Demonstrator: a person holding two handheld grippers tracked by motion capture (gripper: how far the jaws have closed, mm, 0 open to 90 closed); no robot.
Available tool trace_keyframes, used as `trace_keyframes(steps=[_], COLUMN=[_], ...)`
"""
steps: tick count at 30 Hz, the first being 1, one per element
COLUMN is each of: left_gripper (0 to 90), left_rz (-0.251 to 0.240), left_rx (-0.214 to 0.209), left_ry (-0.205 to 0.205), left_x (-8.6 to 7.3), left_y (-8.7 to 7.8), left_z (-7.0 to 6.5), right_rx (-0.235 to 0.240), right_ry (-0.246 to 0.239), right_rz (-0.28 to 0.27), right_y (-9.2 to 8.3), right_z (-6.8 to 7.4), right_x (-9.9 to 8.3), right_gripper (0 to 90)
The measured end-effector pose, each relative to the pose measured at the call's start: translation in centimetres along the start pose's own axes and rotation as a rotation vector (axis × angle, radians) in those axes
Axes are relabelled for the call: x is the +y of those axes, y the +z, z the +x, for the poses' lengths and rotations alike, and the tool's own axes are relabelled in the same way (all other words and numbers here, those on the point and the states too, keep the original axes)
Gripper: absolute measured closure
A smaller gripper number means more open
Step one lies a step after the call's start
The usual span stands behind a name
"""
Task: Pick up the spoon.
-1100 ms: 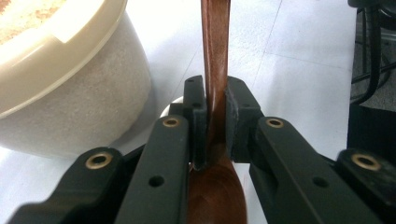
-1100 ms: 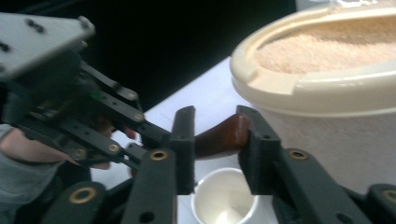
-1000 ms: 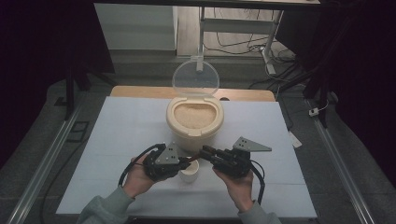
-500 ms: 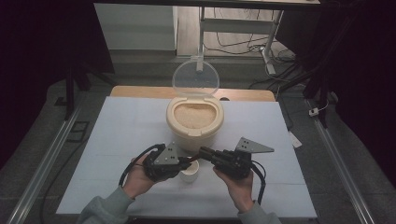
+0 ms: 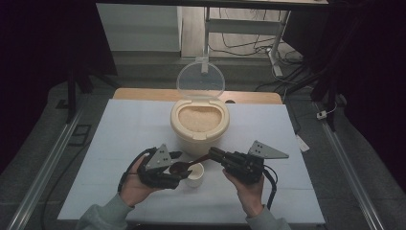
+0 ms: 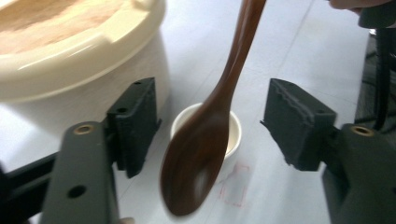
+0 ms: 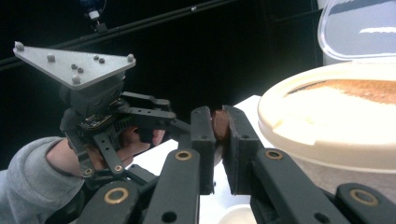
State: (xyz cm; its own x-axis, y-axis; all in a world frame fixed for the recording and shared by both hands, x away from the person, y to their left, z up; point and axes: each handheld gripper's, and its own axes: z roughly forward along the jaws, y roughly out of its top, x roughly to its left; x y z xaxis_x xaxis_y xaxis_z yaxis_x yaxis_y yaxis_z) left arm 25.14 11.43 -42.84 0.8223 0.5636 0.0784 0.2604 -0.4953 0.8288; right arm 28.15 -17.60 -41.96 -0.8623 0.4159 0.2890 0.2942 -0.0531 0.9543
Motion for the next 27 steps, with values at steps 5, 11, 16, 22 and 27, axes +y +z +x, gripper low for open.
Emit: trace_keyframes(steps=[5,11,16,22,27], left_gripper=[27.0,25.0,24.2,22.3,21.4], left_rz=[-0.014,-0.002,0.020,0.031,0.050], left_rx=[0.031,0.052,0.068,0.108,0.120], left_ry=[-0.043,-0.116,-0.159,-0.204,-0.242], left_x=[-1.7,-4.9,-7.2,-9.4,-11.0], left_y=[-1.2,-2.3,-3.0,-3.9,-4.4], left_z=[0.4,1.7,2.5,3.1,3.6], right_rx=[-0.018,-0.033,-0.053,-0.070,-0.086], right_ry=[-0.002,-0.006,-0.010,-0.015,-0.015], right_rz=[-0.019,-0.041,-0.060,-0.072,-0.094], right_y=[-0.6,-1.3,-1.9,-2.6,-3.3], right_z=[-0.3,-0.9,-1.1,-1.6,-1.9], right_x=[0.2,0.5,0.9,1.2,1.5], right_gripper=[83.2,83.2,83.2,83.2,83.2])
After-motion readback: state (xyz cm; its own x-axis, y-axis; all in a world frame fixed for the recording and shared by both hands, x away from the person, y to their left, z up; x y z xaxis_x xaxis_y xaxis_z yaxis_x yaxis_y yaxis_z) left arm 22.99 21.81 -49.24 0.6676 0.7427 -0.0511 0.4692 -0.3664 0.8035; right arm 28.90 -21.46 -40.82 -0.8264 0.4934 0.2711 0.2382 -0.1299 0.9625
